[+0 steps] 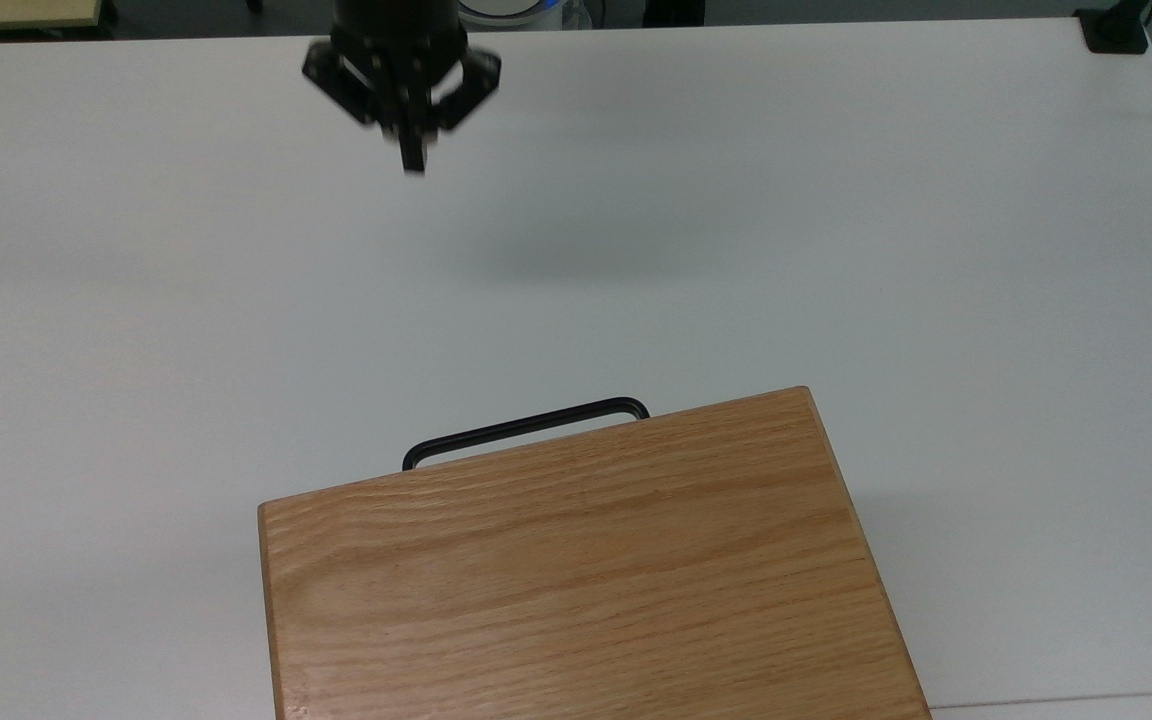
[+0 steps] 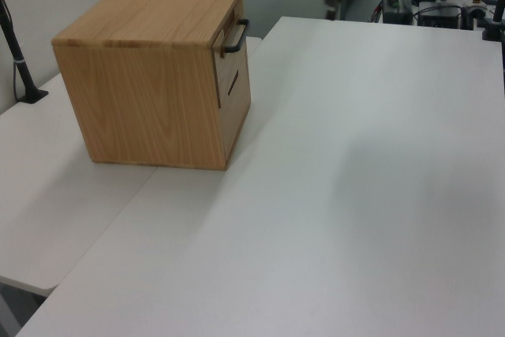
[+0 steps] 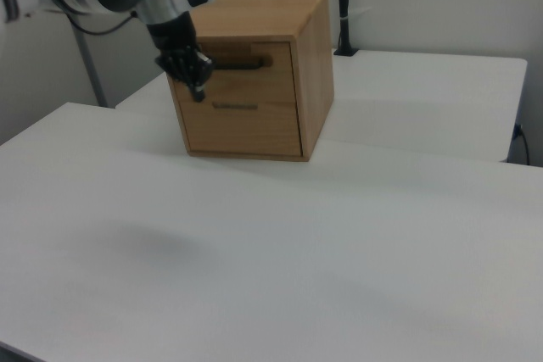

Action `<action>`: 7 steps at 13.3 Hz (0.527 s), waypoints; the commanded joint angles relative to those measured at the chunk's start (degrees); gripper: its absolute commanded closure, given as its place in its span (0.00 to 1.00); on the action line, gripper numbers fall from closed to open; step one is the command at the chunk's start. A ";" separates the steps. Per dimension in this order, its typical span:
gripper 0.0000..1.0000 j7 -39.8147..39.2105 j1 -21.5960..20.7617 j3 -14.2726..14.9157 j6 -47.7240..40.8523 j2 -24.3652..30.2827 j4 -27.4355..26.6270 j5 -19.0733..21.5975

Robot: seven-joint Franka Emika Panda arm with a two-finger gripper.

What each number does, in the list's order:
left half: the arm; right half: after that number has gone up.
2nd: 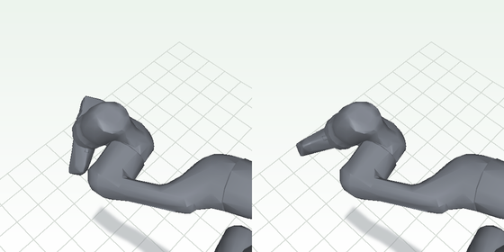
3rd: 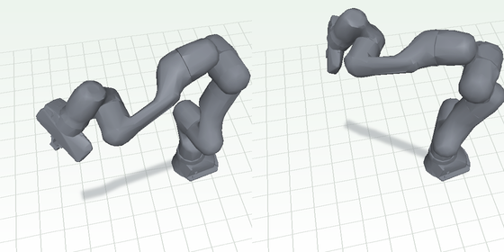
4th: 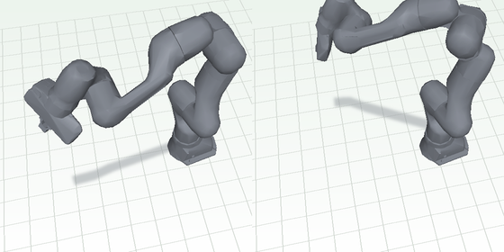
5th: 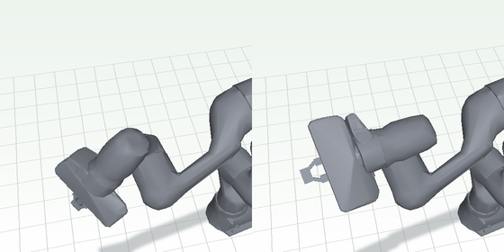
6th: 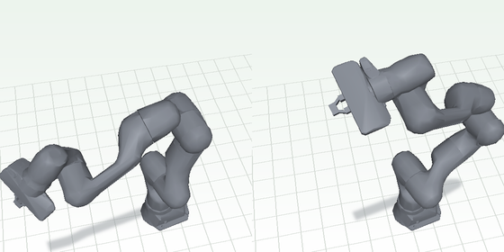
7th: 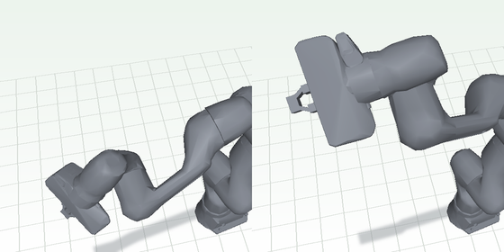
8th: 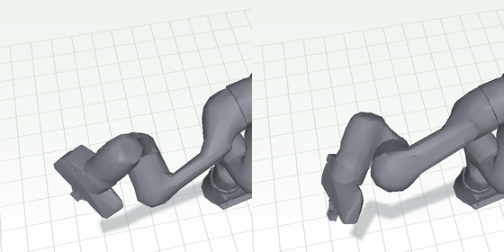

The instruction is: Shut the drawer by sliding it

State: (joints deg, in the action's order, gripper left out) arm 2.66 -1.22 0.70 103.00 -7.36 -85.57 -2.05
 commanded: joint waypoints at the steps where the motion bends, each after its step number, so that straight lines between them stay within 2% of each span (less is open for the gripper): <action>1: 0.73 -0.81 1.39 0.18 -9.38 7.52 -6.35 3.89; 2: 0.48 -0.81 1.48 0.26 -9.49 9.71 -9.15 4.24; 3: 0.11 -0.90 1.48 0.26 -9.40 10.77 -10.31 4.33; 4: 0.00 -0.99 1.40 0.26 -9.31 11.48 -10.93 4.25; 7: 0.00 -1.16 1.48 0.35 -8.17 12.28 -11.55 2.93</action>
State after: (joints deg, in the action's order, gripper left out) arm 2.62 0.33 0.72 93.15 2.36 -94.00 1.16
